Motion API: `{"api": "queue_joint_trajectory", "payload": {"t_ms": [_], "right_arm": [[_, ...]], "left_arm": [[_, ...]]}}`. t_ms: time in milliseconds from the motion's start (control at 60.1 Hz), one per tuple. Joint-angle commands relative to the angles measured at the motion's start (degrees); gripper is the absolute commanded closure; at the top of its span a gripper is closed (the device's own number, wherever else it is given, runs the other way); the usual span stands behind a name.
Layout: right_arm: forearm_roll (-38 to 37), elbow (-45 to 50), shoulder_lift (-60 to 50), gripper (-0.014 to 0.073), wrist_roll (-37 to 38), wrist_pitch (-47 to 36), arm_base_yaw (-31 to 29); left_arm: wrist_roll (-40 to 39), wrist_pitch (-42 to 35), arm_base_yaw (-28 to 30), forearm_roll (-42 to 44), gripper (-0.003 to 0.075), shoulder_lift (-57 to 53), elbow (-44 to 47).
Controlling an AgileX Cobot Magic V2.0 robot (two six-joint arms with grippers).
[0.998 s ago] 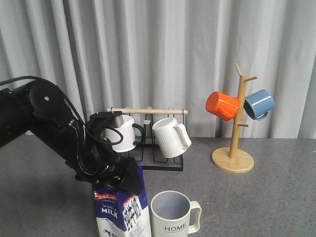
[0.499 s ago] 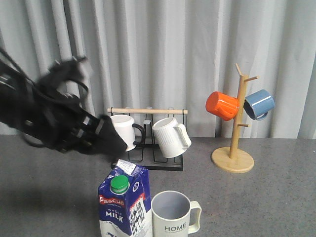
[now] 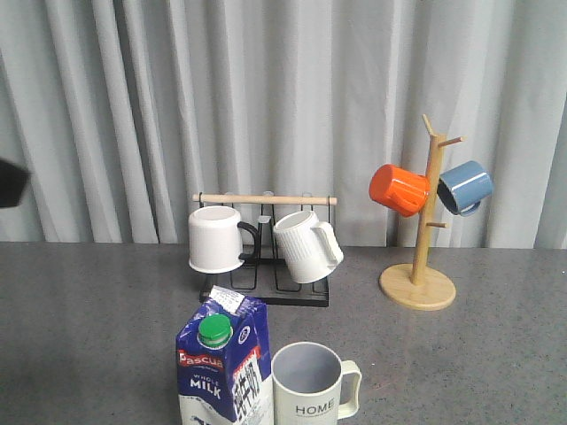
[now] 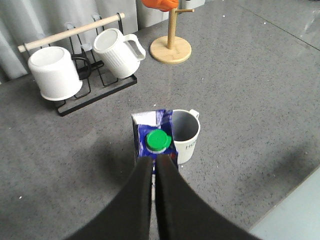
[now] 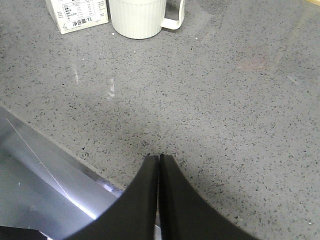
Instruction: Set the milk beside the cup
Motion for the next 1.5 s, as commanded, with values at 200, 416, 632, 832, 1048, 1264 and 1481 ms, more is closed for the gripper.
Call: {"api": "queue_joint_trajectory", "payload": {"t_ms": [200, 416, 632, 832, 1048, 1264, 1481], "right_arm": [[0.2, -1.4, 0.3, 0.0599, -0.1, -3.7, -0.1], [0.2, -1.4, 0.3, 0.0599, -0.1, -3.7, -0.1], [0.2, -1.4, 0.3, 0.0599, -0.1, -3.7, -0.1], [0.2, -1.4, 0.3, 0.0599, -0.1, -3.7, -0.1], [0.2, -1.4, 0.3, 0.0599, -0.1, -3.7, -0.1], [0.2, -1.4, 0.3, 0.0599, -0.1, -3.7, -0.1], [0.2, -1.4, 0.3, 0.0599, -0.1, -3.7, -0.1]], "left_arm": [[-2.8, -23.1, -0.3, -0.1, 0.0728, -18.3, 23.0], [-5.5, -27.3, -0.3, -1.1, 0.0728, -29.1, 38.9], [-5.4, -23.7, -0.3, 0.3, 0.0728, -34.7, 44.4], [-5.4, -33.0, -0.3, 6.0, 0.0728, -35.5, 52.3], [-5.8, -60.5, 1.7, 13.0, 0.0728, -36.2, 71.2], [-7.5, -82.2, 6.0, 10.4, 0.0728, -44.3, 91.2], [-7.5, -85.3, 11.4, 6.3, 0.0728, -57.0, 102.6]]}}
